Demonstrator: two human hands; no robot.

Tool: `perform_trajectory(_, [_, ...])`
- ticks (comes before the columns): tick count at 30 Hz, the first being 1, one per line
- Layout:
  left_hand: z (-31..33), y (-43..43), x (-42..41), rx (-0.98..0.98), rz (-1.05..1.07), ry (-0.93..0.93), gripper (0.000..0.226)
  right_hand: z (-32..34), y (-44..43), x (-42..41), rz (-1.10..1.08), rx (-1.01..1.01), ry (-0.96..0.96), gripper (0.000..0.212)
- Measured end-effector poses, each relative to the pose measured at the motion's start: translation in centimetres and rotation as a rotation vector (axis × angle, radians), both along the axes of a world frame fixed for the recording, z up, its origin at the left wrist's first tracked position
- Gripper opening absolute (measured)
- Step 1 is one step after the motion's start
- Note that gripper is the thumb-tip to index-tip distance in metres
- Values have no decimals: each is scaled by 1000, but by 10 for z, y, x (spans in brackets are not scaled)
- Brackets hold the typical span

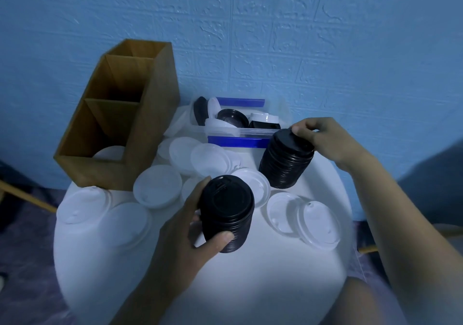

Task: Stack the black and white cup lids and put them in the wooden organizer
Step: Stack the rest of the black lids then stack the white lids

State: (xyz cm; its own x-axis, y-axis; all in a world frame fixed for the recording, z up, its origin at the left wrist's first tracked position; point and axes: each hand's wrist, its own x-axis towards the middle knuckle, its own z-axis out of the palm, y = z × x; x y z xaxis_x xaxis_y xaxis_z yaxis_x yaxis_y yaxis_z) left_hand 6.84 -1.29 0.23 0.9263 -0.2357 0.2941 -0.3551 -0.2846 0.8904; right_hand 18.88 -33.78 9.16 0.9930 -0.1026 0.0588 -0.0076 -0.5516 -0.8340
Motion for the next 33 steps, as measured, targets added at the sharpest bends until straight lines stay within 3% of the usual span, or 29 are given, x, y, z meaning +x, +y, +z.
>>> perform_trajectory(3, [-1,1,0,39,-1,-18,87,-8,2,-5,22,6,-39,17])
perform_trajectory(11, [-1,1,0,34,-13,-14,88,3,21,-25,-39,-209,-132,19])
perform_trajectory(16, [3,2,0,34,-2,-15,88,0,35,-38,55,-431,-53,67])
perform_trajectory(24, [9,21,-8,203,152,-111,89,-10,36,-46,175,-267,-16,71])
perform_trajectory(33, [10,19,-15,178,194,-94,87,-15,35,-43,258,-273,-7,69])
